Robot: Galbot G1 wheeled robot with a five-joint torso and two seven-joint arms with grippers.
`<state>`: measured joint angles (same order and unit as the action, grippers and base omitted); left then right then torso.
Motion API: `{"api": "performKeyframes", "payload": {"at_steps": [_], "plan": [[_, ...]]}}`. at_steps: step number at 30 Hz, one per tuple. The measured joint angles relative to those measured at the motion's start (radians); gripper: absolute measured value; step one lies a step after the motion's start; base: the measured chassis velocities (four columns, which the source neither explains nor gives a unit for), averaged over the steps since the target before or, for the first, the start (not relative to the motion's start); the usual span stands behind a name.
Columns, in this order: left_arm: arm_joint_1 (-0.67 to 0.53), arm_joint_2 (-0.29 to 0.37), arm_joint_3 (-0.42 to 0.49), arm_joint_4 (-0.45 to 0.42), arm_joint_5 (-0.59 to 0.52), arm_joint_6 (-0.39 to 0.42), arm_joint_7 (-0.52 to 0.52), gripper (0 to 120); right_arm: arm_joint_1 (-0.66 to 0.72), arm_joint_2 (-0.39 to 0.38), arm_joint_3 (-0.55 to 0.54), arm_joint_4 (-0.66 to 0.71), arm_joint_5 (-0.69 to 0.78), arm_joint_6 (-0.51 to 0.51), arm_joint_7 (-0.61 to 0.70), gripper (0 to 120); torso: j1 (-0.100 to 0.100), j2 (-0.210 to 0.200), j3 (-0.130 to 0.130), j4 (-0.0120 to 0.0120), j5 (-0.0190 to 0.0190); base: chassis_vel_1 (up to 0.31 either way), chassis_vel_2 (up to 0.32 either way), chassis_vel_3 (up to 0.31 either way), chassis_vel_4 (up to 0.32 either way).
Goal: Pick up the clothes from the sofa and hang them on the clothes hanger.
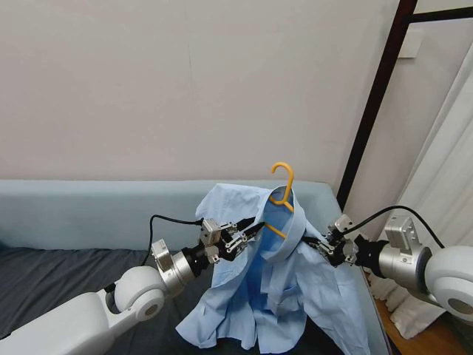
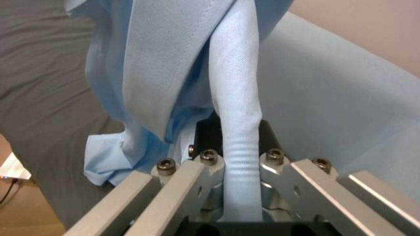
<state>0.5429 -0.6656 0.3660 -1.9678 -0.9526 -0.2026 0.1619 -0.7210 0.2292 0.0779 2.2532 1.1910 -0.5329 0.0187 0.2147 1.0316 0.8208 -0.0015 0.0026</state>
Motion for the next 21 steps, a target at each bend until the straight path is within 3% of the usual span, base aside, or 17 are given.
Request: {"api": "performKeyframes", "payload": {"at_steps": [13,17,21], "plan": [[-0.001,-0.005,0.017,-0.005,0.024,0.009,-0.014,0,0.000,0.002,-0.002,0.004,0.000,0.000,0.009,1,0.000,0.000,0.000,-0.0001,-0.0001,0.000,0.000,0.000,0.000],[0.006,0.006,0.004,-0.008,0.036,0.008,-0.022,11,0.000,0.004,-0.002,0.007,0.002,0.001,0.015,1,0.000,0.000,0.000,0.0001,0.0000,0.000,0.000,0.000,0.000],[0.018,0.037,-0.033,-0.038,0.042,0.000,-0.042,32,0.000,0.013,-0.002,0.011,0.008,0.001,0.039,1,0.000,0.000,0.000,0.0000,-0.0001,0.000,0.000,0.000,0.000]]}}
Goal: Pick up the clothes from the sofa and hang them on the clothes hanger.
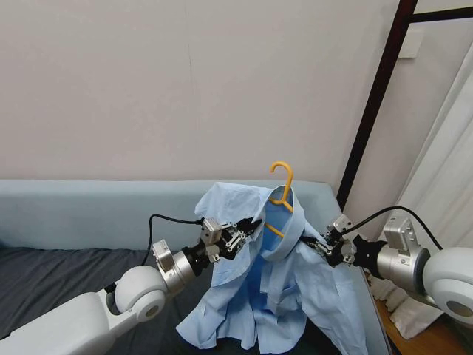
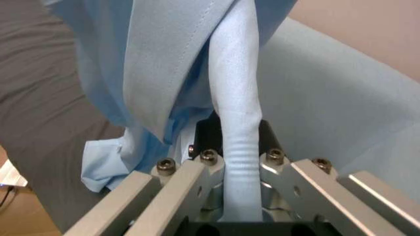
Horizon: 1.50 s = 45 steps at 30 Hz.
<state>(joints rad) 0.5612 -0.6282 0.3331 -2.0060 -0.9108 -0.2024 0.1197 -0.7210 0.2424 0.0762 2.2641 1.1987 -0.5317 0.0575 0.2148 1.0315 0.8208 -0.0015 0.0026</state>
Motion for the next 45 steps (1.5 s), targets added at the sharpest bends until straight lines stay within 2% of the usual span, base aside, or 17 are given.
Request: {"api": "performKeyframes", "payload": {"at_steps": [5,6,8,10,12,15,19,21,27,32,35,36,37,40,41,42,45], "plan": [[0.020,0.041,-0.036,-0.042,-0.002,0.001,0.008,46,0.001,0.001,0.001,-0.005,0.005,0.000,0.010,1,0.000,0.000,0.000,0.0000,-0.0001,0.000,0.000,0.000,0.000],[0.029,0.055,-0.049,-0.055,-0.002,0.002,0.010,54,0.002,0.000,0.001,-0.008,0.008,-0.001,0.012,1,0.000,0.000,0.000,0.0000,0.0000,0.000,0.000,0.000,0.000],[0.036,0.065,-0.060,-0.063,-0.002,0.003,0.010,57,0.002,-0.001,0.002,-0.010,0.009,-0.001,0.014,1,0.000,0.000,0.000,0.0000,0.0000,0.000,0.000,0.000,0.000],[0.067,0.086,-0.111,-0.084,-0.002,0.003,0.002,68,0.006,-0.005,0.007,-0.009,0.021,-0.006,0.029,1,0.000,0.000,0.000,-0.0002,0.0000,0.000,0.000,0.000,0.000],[0.081,0.091,-0.131,-0.088,-0.002,0.003,-0.002,69,0.007,-0.006,0.008,-0.008,0.025,-0.009,0.036,1,0.000,0.000,0.000,-0.0002,0.0001,0.000,0.000,0.000,0.000],[0.199,0.109,-0.249,-0.108,-0.006,0.004,-0.042,86,0.012,-0.014,0.015,0.006,0.046,-0.030,0.071,1,0.000,0.000,0.000,0.0001,-0.0002,0.000,0.000,0.000,0.000],[0.285,0.115,-0.319,-0.123,-0.004,0.017,-0.111,97,0.028,-0.015,0.021,0.019,0.089,-0.062,0.122,1,0.000,0.000,0.000,0.0002,-0.0001,0.000,0.000,0.000,0.000],[0.346,0.112,-0.367,-0.138,0.002,0.046,-0.190,100,0.041,-0.015,0.026,0.030,0.118,-0.085,0.166,1,0.000,0.000,0.000,-0.0001,-0.0001,0.000,0.000,0.000,0.000],[0.430,0.089,-0.418,-0.147,0.033,0.069,-0.302,100,0.039,-0.007,0.051,0.049,0.145,-0.110,0.241,1,0.000,0.000,0.000,-0.0001,0.0000,0.000,0.000,0.000,0.000],[0.543,0.043,-0.450,-0.137,0.079,0.062,-0.380,100,0.023,0.004,0.082,0.066,0.176,-0.122,0.307,1,0.000,0.000,0.000,-0.0001,0.0001,0.000,0.000,0.000,0.000],[0.648,-0.022,-0.496,-0.116,0.128,0.024,-0.392,100,0.019,0.020,0.097,0.079,0.188,-0.122,0.346,1,0.000,0.000,0.000,-0.0001,0.0000,0.000,0.000,0.000,0.000],[0.703,-0.073,-0.524,-0.099,0.165,0.001,-0.392,100,0.016,0.031,0.100,0.087,0.188,-0.122,0.362,1,0.000,0.000,0.000,0.0001,0.0000,0.000,0.000,0.000,0.000],[0.703,-0.073,-0.524,-0.099,0.165,0.001,-0.392,100,0.016,0.031,0.100,0.087,0.188,-0.122,0.362,1,0.000,0.000,0.000,0.0001,0.0000,0.000,0.000,0.000,0.000],[0.781,-0.154,-0.572,-0.071,0.215,-0.044,-0.390,100,0.010,0.043,0.101,0.096,0.183,-0.122,0.382,1,0.000,0.000,0.000,0.0000,0.0001,0.000,0.000,0.000,0.000],[0.786,-0.158,-0.575,-0.069,0.219,-0.047,-0.390,100,0.009,0.044,0.101,0.096,0.183,-0.122,0.383,1,0.000,0.000,0.000,0.0000,0.0001,0.000,0.000,0.000,0.000],[0.827,-0.199,-0.607,-0.054,0.254,-0.071,-0.391,100,0.007,0.049,0.102,0.101,0.177,-0.121,0.393,1,0.000,0.000,0.000,0.0000,0.0001,0.000,0.000,0.000,0.000],[0.870,-0.233,-0.642,-0.045,0.282,-0.090,-0.392,100,0.007,0.058,0.104,0.106,0.172,-0.120,0.409,1,0.000,0.000,0.000,-0.0001,0.0002,0.000,0.000,0.000,0.000]]}}
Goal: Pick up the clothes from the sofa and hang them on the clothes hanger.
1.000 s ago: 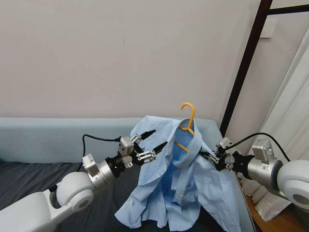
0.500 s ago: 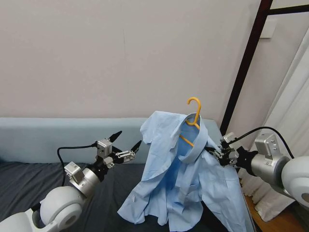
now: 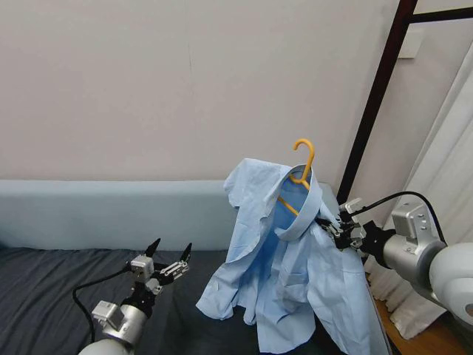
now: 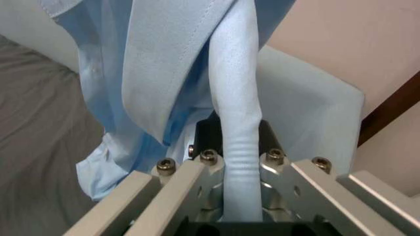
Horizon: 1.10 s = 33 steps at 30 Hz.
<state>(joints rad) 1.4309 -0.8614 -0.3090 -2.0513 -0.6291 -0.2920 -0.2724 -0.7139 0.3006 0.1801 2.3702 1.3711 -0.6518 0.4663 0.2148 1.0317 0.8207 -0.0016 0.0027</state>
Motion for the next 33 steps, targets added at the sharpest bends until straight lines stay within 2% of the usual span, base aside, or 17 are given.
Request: {"api": "performKeyframes", "payload": {"at_steps": [1,4,5,10,13,17,25,28,33], "plan": [[0.000,0.000,0.000,0.000,0.000,0.000,0.000,100,0.000,0.000,0.000,0.000,0.000,0.000,0.000,1,0.000,0.000,0.000,0.0000,0.0000,0.000,0.000,0.000,0.000],[0.112,-0.092,-0.069,0.008,0.068,-0.048,0.005,100,-0.002,0.014,0.012,0.012,-0.006,-0.017,0.042,1,0.000,0.000,0.000,0.0000,-0.0001,0.000,0.000,0.000,0.000],[0.112,-0.092,-0.069,0.008,0.068,-0.048,0.005,100,-0.002,0.014,0.012,0.012,-0.006,-0.017,0.042,1,0.000,0.000,0.000,0.0000,-0.0001,0.000,0.000,0.000,0.000],[0.253,-0.199,-0.098,0.005,0.157,-0.127,0.016,100,-0.001,0.010,0.029,0.027,0.026,-0.055,0.098,1,0.000,0.000,0.000,0.0002,0.0001,0.000,0.000,0.000,0.000],[0.279,-0.220,-0.097,0.007,0.178,-0.145,0.022,100,0.003,-0.001,0.035,0.033,0.045,-0.066,0.114,1,0.000,0.000,0.000,0.0003,0.0000,0.000,0.000,0.000,0.000],[0.285,-0.226,-0.095,0.009,0.187,-0.151,0.024,100,0.010,-0.022,0.047,0.043,0.079,-0.078,0.149,1,0.000,0.000,0.000,-0.0001,0.0001,0.000,0.000,0.000,0.000],[0.281,-0.224,-0.091,0.010,0.187,-0.151,0.026,100,0.034,-0.126,0.132,0.043,0.226,-0.081,0.248,1,0.000,0.000,0.000,-0.0001,-0.0002,0.000,0.000,0.000,0.000],[0.279,-0.223,-0.091,0.010,0.186,-0.150,0.026,100,0.034,-0.210,0.218,0.031,0.353,-0.081,0.319,1,0.000,0.000,0.000,0.0000,-0.0001,0.000,0.000,0.000,0.000],[0.278,-0.221,-0.090,0.010,0.185,-0.149,0.026,100,0.033,-0.271,0.263,0.018,0.431,-0.082,0.370,1,0.000,0.000,0.000,0.0000,-0.0001,0.000,0.000,0.000,0.000]]}}
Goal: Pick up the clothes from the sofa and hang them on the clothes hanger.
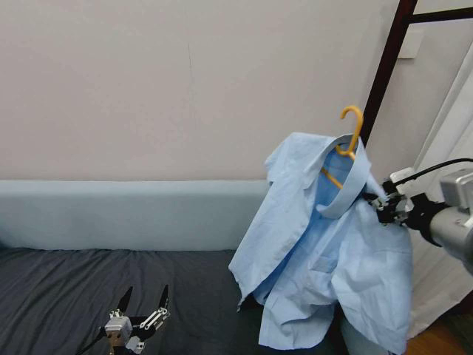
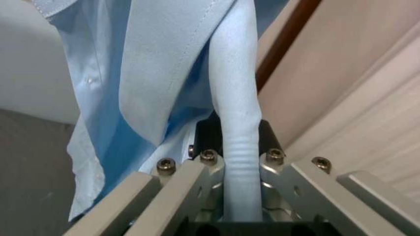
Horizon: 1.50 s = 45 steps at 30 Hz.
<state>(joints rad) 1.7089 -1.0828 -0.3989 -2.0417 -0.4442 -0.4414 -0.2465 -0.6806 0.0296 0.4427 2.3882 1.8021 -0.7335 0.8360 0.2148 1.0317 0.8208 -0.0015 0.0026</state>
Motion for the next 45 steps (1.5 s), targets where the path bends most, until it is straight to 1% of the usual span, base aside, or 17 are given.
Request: {"api": "performKeyframes", "payload": {"at_steps": [5,10,14,21,24,26,27,30,31,32,35,36,37,39,41,42,45], "plan": [[-0.001,0.001,0.001,0.000,-0.001,0.001,0.000,100,0.000,-0.079,0.064,-0.049,0.059,0.000,0.034,1,0.000,0.000,0.000,0.0000,0.0000,0.000,0.000,0.000,0.000],[-0.002,0.002,0.001,0.000,-0.002,0.002,0.000,100,-0.004,-0.119,0.088,-0.117,0.071,0.000,0.040,1,0.000,0.000,0.000,0.0000,0.0000,0.000,0.000,0.000,0.000],[-0.002,0.002,0.001,0.000,-0.002,0.002,0.000,100,-0.009,-0.121,0.093,-0.172,0.051,0.000,0.042,1,0.000,0.000,0.000,0.0000,0.0001,0.000,0.000,0.000,0.000],[-0.002,0.002,0.002,-0.001,-0.003,0.003,0.000,100,-0.013,-0.082,0.075,-0.267,-0.091,0.001,-0.010,1,0.000,0.000,0.000,0.0000,0.0001,0.000,0.000,0.000,0.000],[-0.003,0.003,0.002,-0.001,-0.003,0.003,0.000,100,-0.008,-0.033,0.052,-0.298,-0.188,0.002,-0.051,1,0.000,0.000,0.000,0.0000,0.0001,0.000,0.000,0.000,0.000],[-0.003,0.003,0.002,-0.001,-0.003,0.003,0.000,100,0.014,0.021,0.016,-0.325,-0.264,0.008,-0.089,1,0.000,0.000,0.000,0.0000,0.0000,0.000,0.000,0.000,0.000],[-0.003,0.003,0.002,-0.001,-0.003,0.003,0.000,100,0.014,0.021,0.016,-0.325,-0.264,0.008,-0.089,1,0.000,0.000,0.000,0.0000,0.0000,0.000,0.000,0.000,0.000],[-0.003,0.003,0.002,-0.001,-0.003,0.003,0.000,100,0.025,0.080,-0.019,-0.358,-0.345,0.023,-0.144,1,0.000,0.000,0.000,0.0001,0.0001,0.000,0.000,0.000,0.000],[-0.003,0.003,0.002,-0.001,-0.003,0.003,0.000,100,0.025,0.116,-0.027,-0.373,-0.390,0.030,-0.172,1,0.000,0.000,0.000,0.0001,0.0003,0.000,0.000,0.000,0.000],[-0.003,0.003,0.002,-0.001,-0.003,0.003,0.000,100,0.025,0.116,-0.027,-0.373,-0.390,0.030,-0.172,1,0.000,0.000,0.000,0.0001,0.0003,0.000,0.000,0.000,0.000],[-0.003,0.003,0.002,-0.001,-0.003,0.003,0.000,100,0.008,0.198,-0.034,-0.398,-0.549,0.043,-0.238,1,0.000,0.000,0.000,0.0001,-0.0002,0.000,0.000,0.000,0.000],[-0.002,0.003,0.002,-0.001,-0.003,0.003,0.000,100,0.000,0.220,-0.035,-0.403,-0.593,0.044,-0.253,1,0.000,0.000,0.000,0.0001,0.0000,0.000,0.000,0.000,0.000],[-0.002,0.003,0.002,-0.001,-0.003,0.003,0.000,100,0.000,0.220,-0.035,-0.403,-0.593,0.044,-0.253,1,0.000,0.000,0.000,0.0001,0.0000,0.000,0.000,0.000,0.000],[-0.003,0.003,0.002,-0.001,-0.003,0.003,0.000,100,-0.018,0.277,-0.024,-0.416,-0.670,0.038,-0.272,1,0.000,0.000,0.000,0.0002,0.0002,0.000,0.000,0.000,0.000],[-0.003,0.003,0.002,-0.001,-0.003,0.003,0.000,100,-0.030,0.310,-0.006,-0.429,-0.717,0.027,-0.284,1,0.000,0.000,0.000,0.0001,0.0001,0.000,0.000,0.000,0.000],[-0.003,0.003,0.002,-0.001,-0.003,0.003,0.000,100,-0.030,0.310,-0.006,-0.429,-0.717,0.027,-0.284,1,0.000,0.000,0.000,0.0001,0.0001,0.000,0.000,0.000,0.000],[-0.003,0.003,0.002,-0.001,-0.003,0.003,0.000,100,-0.058,0.355,0.040,-0.443,-0.791,0.006,-0.300,1,0.000,0.000,0.000,-0.0001,-0.0001,0.000,0.000,0.000,0.000]]}}
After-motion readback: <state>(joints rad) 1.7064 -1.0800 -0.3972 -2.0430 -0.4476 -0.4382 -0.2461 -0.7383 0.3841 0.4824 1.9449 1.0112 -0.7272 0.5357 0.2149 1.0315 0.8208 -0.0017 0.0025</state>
